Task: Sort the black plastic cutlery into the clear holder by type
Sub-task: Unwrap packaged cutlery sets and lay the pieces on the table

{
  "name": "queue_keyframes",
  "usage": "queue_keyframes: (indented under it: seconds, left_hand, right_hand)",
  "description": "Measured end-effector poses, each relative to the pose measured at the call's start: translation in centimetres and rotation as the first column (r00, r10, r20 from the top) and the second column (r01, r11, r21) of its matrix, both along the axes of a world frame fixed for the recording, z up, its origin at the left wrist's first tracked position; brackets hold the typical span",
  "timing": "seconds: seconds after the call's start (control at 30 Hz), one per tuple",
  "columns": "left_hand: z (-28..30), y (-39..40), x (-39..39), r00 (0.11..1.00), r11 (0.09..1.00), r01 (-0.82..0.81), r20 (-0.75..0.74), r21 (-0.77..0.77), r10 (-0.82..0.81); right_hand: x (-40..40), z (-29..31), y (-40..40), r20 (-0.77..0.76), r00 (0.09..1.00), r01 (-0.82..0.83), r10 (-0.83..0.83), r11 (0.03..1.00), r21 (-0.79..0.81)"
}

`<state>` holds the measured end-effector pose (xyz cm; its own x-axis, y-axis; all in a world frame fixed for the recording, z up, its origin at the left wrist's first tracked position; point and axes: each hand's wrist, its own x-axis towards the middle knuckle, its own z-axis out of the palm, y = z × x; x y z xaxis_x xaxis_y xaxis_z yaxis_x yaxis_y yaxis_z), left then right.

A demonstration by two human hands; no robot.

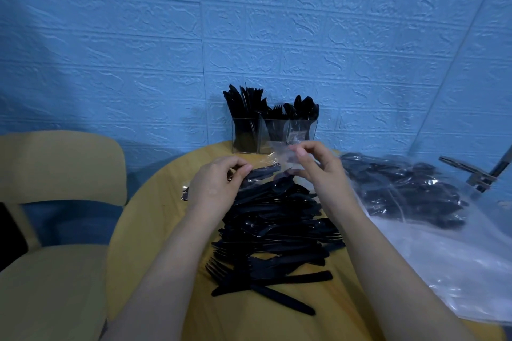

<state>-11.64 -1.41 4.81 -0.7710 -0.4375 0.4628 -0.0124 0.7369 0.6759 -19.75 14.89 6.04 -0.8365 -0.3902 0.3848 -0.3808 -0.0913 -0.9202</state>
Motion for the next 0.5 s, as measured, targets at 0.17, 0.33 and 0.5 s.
queue_keyframes:
  seconds: [0.17,0.33,0.5]
  left_hand:
    - [-0.4,0.0,-0.1,0.994,0.979,-0.111,-0.031,-0.169,0.107]
    - [-0.7,0.2,-0.2,0.992,0.981,-0.087,-0.105,-0.173,0.069]
    - [-0.6,0.2,-0.2,0.987,0.986,-0.074,-0.152,-0.147,0.052]
  right_hand:
    - [0.2,-0.8,-0.1,-0.812,0.580,0.372,-0.066,0.908,0.192]
    - [-0.1,-1.7,-1.1,-0.775,0.632,0.403,0.009,0.850,0.339]
    - [-0.1,-0.6,-1.1,-0.275,0.954,0.205,-0.118,0.928,0.312]
